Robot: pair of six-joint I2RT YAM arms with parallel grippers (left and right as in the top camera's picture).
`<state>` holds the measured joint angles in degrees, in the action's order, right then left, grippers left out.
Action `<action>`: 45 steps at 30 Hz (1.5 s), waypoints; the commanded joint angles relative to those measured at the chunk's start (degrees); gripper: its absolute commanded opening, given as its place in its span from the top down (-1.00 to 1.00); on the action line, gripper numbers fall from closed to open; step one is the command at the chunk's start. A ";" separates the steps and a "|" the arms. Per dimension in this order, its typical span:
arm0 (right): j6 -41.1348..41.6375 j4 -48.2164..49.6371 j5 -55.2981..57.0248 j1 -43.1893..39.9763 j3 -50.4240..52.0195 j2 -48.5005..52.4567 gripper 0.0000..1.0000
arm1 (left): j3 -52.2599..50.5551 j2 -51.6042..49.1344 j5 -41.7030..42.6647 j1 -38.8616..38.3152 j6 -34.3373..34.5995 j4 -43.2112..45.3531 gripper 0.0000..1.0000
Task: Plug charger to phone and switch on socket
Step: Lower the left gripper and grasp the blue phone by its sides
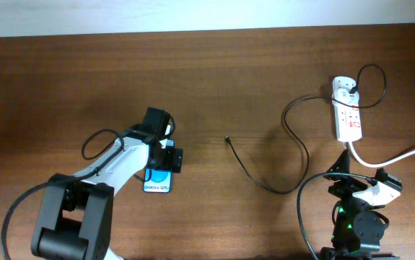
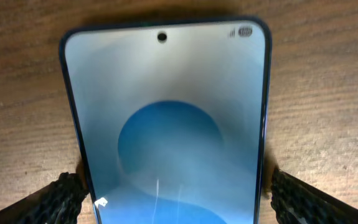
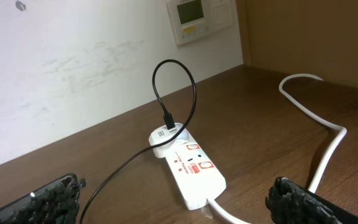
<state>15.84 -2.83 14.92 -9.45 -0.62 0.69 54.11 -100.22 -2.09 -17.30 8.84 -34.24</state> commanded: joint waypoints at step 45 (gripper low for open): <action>-0.33 -0.42 0.07 -0.37 0.31 -0.33 -0.97 | -3.43 -5.09 4.28 -0.17 0.96 -2.10 -0.91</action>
<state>15.84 -2.83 14.92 -9.45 -0.62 0.69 54.70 -100.90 -1.93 -17.69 9.43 -34.76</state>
